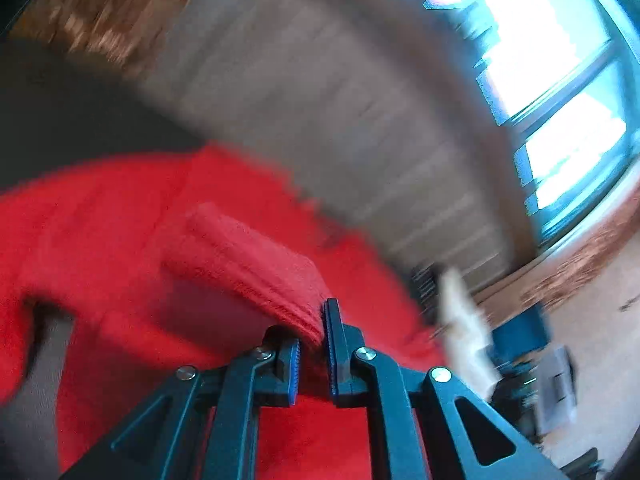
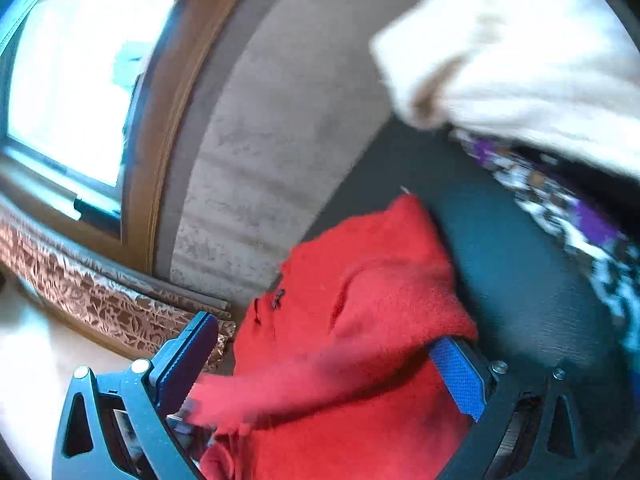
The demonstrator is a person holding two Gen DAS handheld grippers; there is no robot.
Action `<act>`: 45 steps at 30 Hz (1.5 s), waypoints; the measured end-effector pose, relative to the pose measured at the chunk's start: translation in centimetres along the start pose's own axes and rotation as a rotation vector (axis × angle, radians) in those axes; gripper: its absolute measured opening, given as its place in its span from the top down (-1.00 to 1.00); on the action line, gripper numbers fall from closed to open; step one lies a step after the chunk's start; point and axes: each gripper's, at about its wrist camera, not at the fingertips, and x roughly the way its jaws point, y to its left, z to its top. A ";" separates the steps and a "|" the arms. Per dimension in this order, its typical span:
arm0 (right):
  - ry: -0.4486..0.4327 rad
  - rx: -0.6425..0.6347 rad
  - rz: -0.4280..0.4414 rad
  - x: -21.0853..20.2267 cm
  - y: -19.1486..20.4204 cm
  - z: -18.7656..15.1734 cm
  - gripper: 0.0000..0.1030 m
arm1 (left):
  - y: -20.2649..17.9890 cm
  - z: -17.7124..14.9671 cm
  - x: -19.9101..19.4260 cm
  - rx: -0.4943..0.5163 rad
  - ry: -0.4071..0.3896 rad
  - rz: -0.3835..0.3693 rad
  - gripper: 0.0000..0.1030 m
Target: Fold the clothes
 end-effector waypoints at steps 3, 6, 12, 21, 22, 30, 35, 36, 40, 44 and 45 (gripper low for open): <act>0.002 -0.013 0.041 -0.5 -0.5 -0.4 -1.00 | 2.5 -2.5 1.9 -0.054 0.059 0.027 0.85; 0.038 -0.053 0.028 0.1 -0.3 -0.4 -1.00 | 4.1 -2.8 1.1 -0.151 0.033 -0.060 0.69; 0.090 -0.043 -0.003 0.5 -0.7 0.0 -1.00 | 6.0 -1.9 -0.6 -0.274 -0.023 -0.145 0.24; 0.325 -0.452 -0.171 -1.6 3.8 -1.3 -1.00 | 7.7 -0.3 -0.4 -0.264 -0.026 -0.081 0.23; 0.305 -0.534 -0.204 -2.1 4.8 -1.4 -1.00 | 7.7 -0.2 -0.2 -0.258 -0.023 -0.080 0.23; 0.238 -0.817 -0.412 3.1 8.5 1.0 -0.93 | 4.2 -0.2 1.2 -0.096 0.017 -0.025 0.24; 0.416 -0.786 -0.602 8.5 5.0 1.6 0.30 | 3.0 -0.7 1.9 0.034 0.038 0.074 0.51; 0.394 -0.793 -0.589 8.2 5.0 1.6 0.38 | 3.1 -0.6 1.8 0.027 0.043 0.072 0.76; 0.322 -0.808 -0.546 6.6 5.9 1.9 0.72 | 2.0 -0.1 0.6 0.059 -0.029 0.042 0.87; 0.205 -0.821 -0.526 5.2 7.9 3.1 0.74 | -0.3 1.5 -0.8 0.087 -0.135 -0.010 0.87; 0.180 -0.818 -0.525 4.9 8.1 3.5 0.74 | -0.4 1.7 -0.5 0.086 -0.137 0.001 0.87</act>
